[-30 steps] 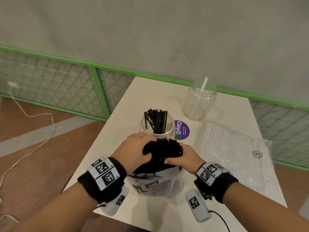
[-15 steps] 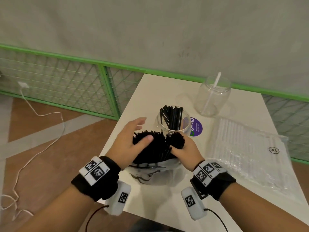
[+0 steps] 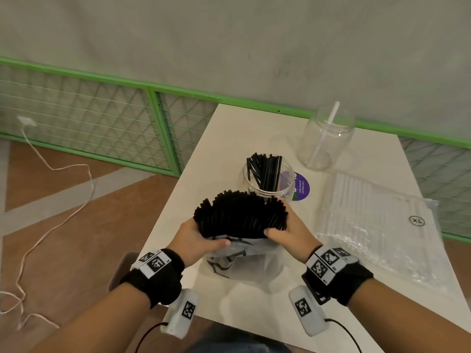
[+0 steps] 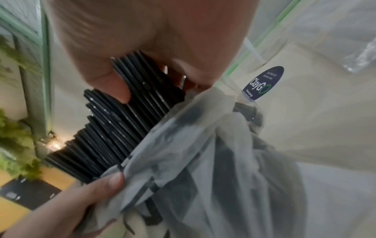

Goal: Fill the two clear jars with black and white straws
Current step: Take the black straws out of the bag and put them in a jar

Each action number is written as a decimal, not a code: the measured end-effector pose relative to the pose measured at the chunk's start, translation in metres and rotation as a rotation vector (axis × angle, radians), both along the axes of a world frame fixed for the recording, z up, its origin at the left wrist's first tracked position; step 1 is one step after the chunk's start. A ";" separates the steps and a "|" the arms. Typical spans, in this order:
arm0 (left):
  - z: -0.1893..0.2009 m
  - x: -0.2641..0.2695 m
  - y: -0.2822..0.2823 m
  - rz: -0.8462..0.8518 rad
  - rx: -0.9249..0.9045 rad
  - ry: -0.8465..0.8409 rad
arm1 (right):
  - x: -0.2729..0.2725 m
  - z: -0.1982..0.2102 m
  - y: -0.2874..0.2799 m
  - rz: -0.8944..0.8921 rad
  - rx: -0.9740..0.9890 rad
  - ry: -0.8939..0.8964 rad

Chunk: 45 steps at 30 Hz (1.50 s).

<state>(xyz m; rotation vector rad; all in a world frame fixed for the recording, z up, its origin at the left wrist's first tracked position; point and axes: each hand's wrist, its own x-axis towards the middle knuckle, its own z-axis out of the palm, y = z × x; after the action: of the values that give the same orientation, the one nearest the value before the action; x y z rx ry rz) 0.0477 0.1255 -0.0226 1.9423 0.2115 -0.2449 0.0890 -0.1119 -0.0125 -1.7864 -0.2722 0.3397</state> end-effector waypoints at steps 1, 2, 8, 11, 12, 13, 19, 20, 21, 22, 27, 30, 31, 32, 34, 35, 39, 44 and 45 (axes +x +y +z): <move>0.001 -0.001 -0.001 0.009 -0.018 -0.011 | -0.002 0.000 0.000 0.016 -0.063 -0.041; 0.002 -0.002 -0.002 0.016 -0.038 -0.017 | -0.004 0.001 0.001 0.029 -0.111 -0.085; 0.009 -0.002 -0.005 0.078 -0.124 -0.131 | 0.001 0.012 0.003 -0.063 -0.025 -0.118; 0.009 0.002 -0.004 0.044 -0.124 -0.143 | 0.007 0.017 0.002 -0.086 -0.006 -0.075; 0.008 0.003 -0.004 0.019 -0.127 -0.138 | 0.007 0.019 0.003 -0.092 -0.011 -0.060; 0.007 0.004 -0.003 -0.002 -0.129 -0.133 | 0.008 0.022 0.003 -0.096 -0.011 -0.051; 0.001 0.011 0.000 -0.023 -0.121 -0.124 | 0.010 0.046 0.001 -0.151 0.016 -0.046; 0.000 0.012 0.000 -0.030 -0.116 -0.124 | 0.011 0.051 0.000 -0.170 0.040 -0.043; 0.000 0.013 0.000 -0.039 -0.112 -0.126 | 0.012 0.055 -0.001 -0.188 0.068 -0.045; 0.000 0.014 0.000 -0.047 -0.108 -0.126 | 0.014 0.061 -0.002 -0.207 0.092 -0.052; 0.000 0.015 -0.001 -0.060 -0.119 -0.131 | 0.024 0.095 -0.009 -0.212 0.197 -0.134; -0.001 0.015 -0.001 -0.048 -0.126 -0.127 | 0.034 0.117 -0.010 -0.232 0.339 -0.124; -0.001 0.015 -0.001 -0.049 -0.123 -0.125 | 0.039 0.126 -0.010 -0.244 0.395 -0.138; -0.001 0.016 -0.001 -0.053 -0.116 -0.124 | 0.045 0.136 -0.010 -0.256 0.454 -0.162; -0.001 0.018 0.000 -0.060 -0.108 -0.129 | 0.060 0.157 -0.010 -0.286 0.547 -0.219; -0.002 0.018 0.001 -0.062 -0.109 -0.128 | 0.068 0.163 -0.009 -0.305 0.569 -0.243; -0.001 0.019 0.001 -0.060 -0.118 -0.121 | 0.097 0.152 0.001 -0.353 0.429 -0.264; 0.000 0.018 0.001 -0.069 -0.118 -0.116 | 0.116 0.097 0.002 -0.405 0.229 -0.099; 0.000 0.018 0.001 -0.070 -0.115 -0.116 | 0.119 0.088 0.001 -0.419 0.208 -0.054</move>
<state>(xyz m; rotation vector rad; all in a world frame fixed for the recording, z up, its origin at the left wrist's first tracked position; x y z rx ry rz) 0.0658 0.1269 -0.0226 1.8451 0.0520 -0.1851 0.2075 -0.1108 0.0757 -1.5996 0.0323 -0.0351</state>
